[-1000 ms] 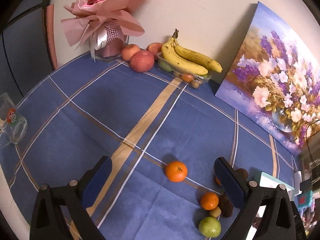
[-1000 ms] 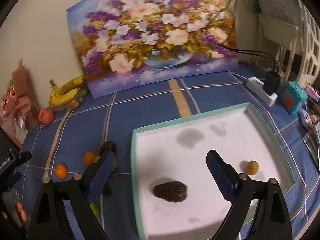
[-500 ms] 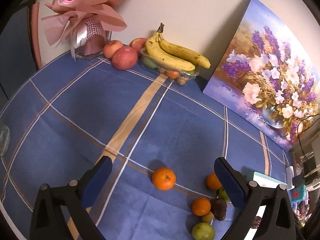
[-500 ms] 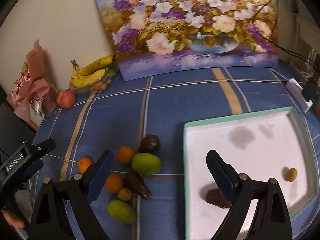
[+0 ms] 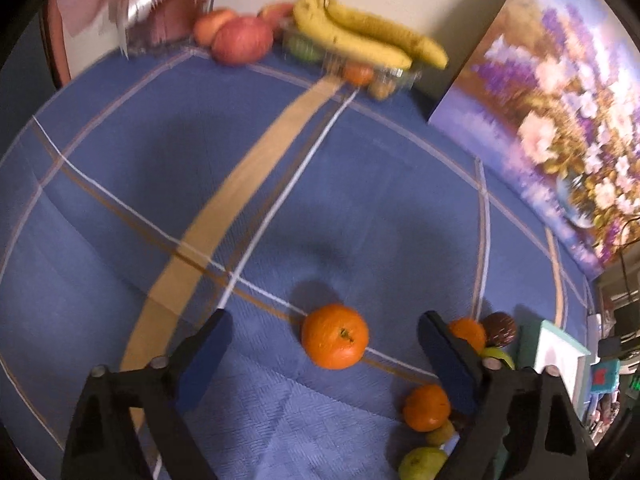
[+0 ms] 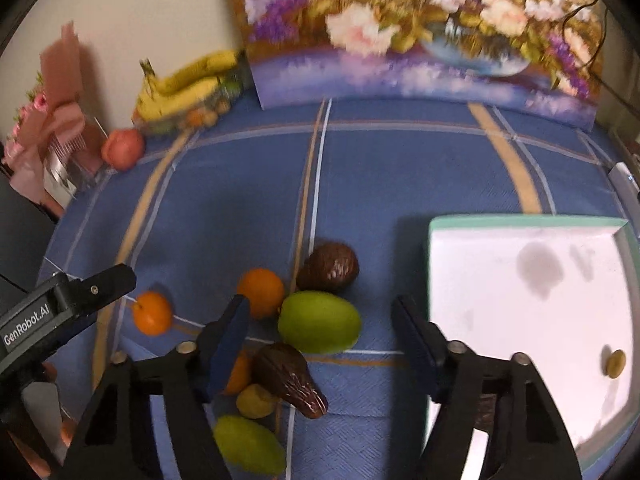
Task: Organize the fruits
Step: 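Move left tool to a mandarin orange while right tool reaches a green lime, then close left tool on the mandarin while right tool grasps the green lime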
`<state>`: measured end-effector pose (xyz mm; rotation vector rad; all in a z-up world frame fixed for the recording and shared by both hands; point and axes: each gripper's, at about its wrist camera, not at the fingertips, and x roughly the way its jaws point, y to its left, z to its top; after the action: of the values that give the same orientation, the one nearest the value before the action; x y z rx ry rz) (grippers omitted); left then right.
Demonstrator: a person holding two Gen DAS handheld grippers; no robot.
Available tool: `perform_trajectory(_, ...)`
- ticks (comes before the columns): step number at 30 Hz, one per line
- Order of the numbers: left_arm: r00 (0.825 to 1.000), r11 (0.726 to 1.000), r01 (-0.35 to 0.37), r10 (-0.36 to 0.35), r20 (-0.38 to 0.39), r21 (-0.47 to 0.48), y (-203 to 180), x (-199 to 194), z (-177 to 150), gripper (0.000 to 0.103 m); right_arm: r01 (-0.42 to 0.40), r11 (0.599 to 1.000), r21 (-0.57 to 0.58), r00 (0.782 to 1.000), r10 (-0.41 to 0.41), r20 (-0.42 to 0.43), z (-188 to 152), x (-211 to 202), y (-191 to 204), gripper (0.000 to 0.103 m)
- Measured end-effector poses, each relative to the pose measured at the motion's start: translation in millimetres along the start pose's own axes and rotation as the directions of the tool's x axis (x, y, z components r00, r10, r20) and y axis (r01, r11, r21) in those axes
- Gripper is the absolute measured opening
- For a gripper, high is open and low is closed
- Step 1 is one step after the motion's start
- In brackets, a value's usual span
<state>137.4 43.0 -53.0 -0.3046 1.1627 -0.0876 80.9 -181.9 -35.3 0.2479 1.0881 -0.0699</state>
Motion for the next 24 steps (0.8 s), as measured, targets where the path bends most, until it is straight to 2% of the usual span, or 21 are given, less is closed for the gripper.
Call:
perform_trajectory(3, 1.000, 1.000, -0.002, 0.002, -0.031, -0.007, -1, 11, -2, 0.089, 0.016, 1.000, -0.001, 1.000, -0.016, -0.027, -4, 12, -1, 0.069)
perform_trajectory(5, 0.999, 1.000, -0.007, 0.006, -0.045, -0.007, -2, 15, -3, 0.071, 0.022, 1.000, 0.000, 0.999, -0.022, -0.035, -6, 16, -2, 0.067)
perform_trajectory(7, 0.998, 1.000, -0.017, 0.017, -0.056, -0.006, -3, 18, -3, 0.063, 0.010, 1.000, 0.007, 0.999, -0.010, -0.034, -7, 17, -2, 0.062)
perform_trajectory(9, 0.998, 1.000, -0.020, 0.020, -0.060, -0.012, -3, 19, -3, 0.058, 0.004, 1.000, 0.001, 1.000, -0.004, -0.030, -7, 16, 0, 0.056)
perform_trajectory(11, 0.997, 0.999, 0.022, -0.024, -0.068, -0.031, -1, 18, -3, 0.043, 0.008, 1.000, -0.006, 1.000, -0.008, -0.027, -7, 15, 3, 0.053)
perform_trajectory(17, 0.997, 0.999, 0.048, -0.048, -0.054, -0.005, -7, 9, -2, 0.040, 0.002, 1.000, 0.019, 1.000, -0.002, 0.004, -5, 4, 2, 0.053)
perform_trajectory(24, 0.994, 0.995, 0.096, -0.097, 0.043, 0.035, -19, -35, 2, 0.040, -0.017, 0.998, 0.058, 0.996, 0.011, 0.093, 3, -34, -6, 0.053)
